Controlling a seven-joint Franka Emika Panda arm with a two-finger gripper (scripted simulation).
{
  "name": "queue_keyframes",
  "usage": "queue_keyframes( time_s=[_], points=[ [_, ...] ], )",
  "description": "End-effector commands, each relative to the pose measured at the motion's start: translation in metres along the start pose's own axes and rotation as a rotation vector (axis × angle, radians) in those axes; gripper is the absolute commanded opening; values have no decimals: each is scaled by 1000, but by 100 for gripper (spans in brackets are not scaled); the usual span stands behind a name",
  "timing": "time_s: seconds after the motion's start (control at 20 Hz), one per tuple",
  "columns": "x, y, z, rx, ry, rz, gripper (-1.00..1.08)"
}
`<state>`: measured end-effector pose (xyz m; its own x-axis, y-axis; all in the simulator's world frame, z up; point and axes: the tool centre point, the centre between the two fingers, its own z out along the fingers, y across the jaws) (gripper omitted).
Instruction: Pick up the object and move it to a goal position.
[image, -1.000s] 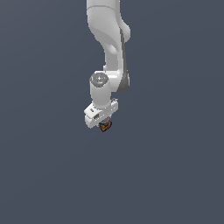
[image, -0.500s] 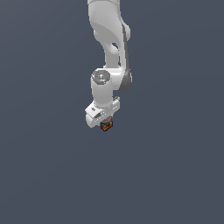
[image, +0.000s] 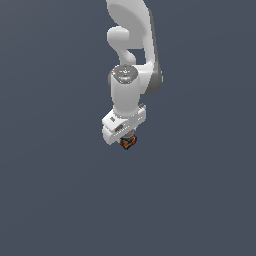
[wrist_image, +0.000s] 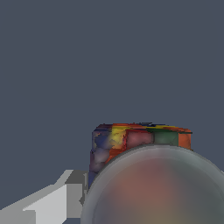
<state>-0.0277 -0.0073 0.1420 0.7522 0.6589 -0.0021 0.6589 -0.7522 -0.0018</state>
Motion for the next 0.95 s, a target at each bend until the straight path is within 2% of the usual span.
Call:
queue_keyframes(
  time_s=[0.0, 0.45, 0.9],
  points=[
    [15, 0, -23, -2, 3, 0, -100],
    [51, -1, -72, -2, 2, 0, -100],
    [60, 0, -83, -2, 2, 0, -100]
  ],
)
